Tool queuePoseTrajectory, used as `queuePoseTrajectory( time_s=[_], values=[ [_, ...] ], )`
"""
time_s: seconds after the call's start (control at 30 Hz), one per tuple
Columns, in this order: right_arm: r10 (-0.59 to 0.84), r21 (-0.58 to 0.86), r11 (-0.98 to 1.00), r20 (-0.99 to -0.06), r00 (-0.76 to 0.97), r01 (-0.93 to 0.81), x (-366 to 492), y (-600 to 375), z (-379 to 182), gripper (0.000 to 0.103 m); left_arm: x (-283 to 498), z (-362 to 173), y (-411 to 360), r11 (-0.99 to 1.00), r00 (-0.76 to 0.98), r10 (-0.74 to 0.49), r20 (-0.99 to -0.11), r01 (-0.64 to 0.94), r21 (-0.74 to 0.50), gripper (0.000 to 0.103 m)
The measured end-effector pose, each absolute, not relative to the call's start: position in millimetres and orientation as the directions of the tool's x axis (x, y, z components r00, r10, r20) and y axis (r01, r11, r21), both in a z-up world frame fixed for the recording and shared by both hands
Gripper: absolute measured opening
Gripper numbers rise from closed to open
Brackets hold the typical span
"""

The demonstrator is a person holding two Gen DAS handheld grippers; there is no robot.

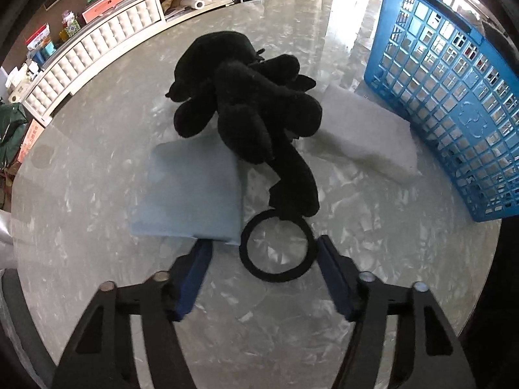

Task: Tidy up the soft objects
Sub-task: 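Release the grey pad into the basket with the right tool while the left grasps the ring strap, then carry the black elastic ring into the blue basket and open the left tool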

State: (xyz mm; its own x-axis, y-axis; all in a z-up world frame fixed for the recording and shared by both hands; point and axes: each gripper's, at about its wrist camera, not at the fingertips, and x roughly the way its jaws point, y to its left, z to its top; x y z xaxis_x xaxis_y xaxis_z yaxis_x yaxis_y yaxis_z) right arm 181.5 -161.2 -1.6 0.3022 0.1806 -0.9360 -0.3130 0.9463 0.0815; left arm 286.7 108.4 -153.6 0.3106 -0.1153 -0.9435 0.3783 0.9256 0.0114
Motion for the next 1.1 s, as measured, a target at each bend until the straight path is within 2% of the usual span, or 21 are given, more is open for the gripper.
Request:
queuePoseTrajectory(
  time_s=[0.17, 0.27, 0.43, 0.57, 0.67, 0.77, 0.83, 0.97, 1.07, 1.1],
  values=[
    [0.163, 0.068, 0.952, -0.939, 0.303, -0.299, 184.5, -166.5, -4.8, 0.012, 291.5, -149.4, 109.1, 0.928, 0.310, -0.120, -0.943, 0.373, 0.005, 0.031],
    [0.140, 0.056, 0.958, -0.946, 0.291, -0.280, 189.5, -171.0, -12.2, 0.012, 291.8, -147.7, 108.5, 0.929, 0.307, -0.121, -0.944, 0.370, 0.001, 0.024],
    [0.111, 0.042, 0.964, -0.960, 0.255, -0.264, 200.8, -175.5, -29.1, 0.012, 282.3, -146.4, 118.2, 0.937, 0.304, -0.109, -0.946, 0.350, 0.005, 0.016],
    [0.089, 0.028, 0.965, -0.971, 0.224, -0.262, 209.3, -174.2, -42.1, 0.013, 269.5, -144.2, 130.5, 0.939, 0.302, -0.117, -0.946, 0.343, -0.006, 0.015],
    [0.079, 0.025, 0.967, -0.976, 0.204, -0.252, 212.9, -173.2, -48.5, 0.017, 259.9, -143.3, 138.4, 0.944, 0.300, -0.124, -0.946, 0.329, -0.020, 0.015],
    [0.069, 0.013, 0.965, -0.976, 0.207, -0.260, 212.6, -170.2, -49.4, 0.028, 253.6, -139.8, 144.7, 0.945, 0.294, -0.132, -0.947, 0.325, -0.030, 0.015],
    [0.077, 0.021, 0.965, -0.975, 0.207, -0.261, 210.9, -168.9, -49.8, 0.039, 248.1, -135.8, 146.2, 0.945, 0.298, -0.128, -0.946, 0.327, -0.025, 0.015],
    [0.101, 0.041, 0.961, -0.972, 0.211, -0.273, 205.4, -165.7, -47.3, 0.051, 238.5, -122.1, 145.3, 0.944, 0.313, -0.137, -0.940, 0.327, -0.029, 0.015],
    [0.103, 0.037, 0.961, -0.968, 0.230, -0.274, 200.0, -163.4, -42.9, 0.071, 229.8, -112.2, 142.8, 0.941, 0.317, -0.157, -0.935, 0.335, -0.045, 0.015],
    [0.090, 0.022, 0.962, -0.966, 0.241, -0.272, 198.3, -159.7, -41.4, 0.085, 226.5, -110.1, 142.3, 0.941, 0.317, -0.157, -0.935, 0.336, -0.044, 0.015]
  ],
)
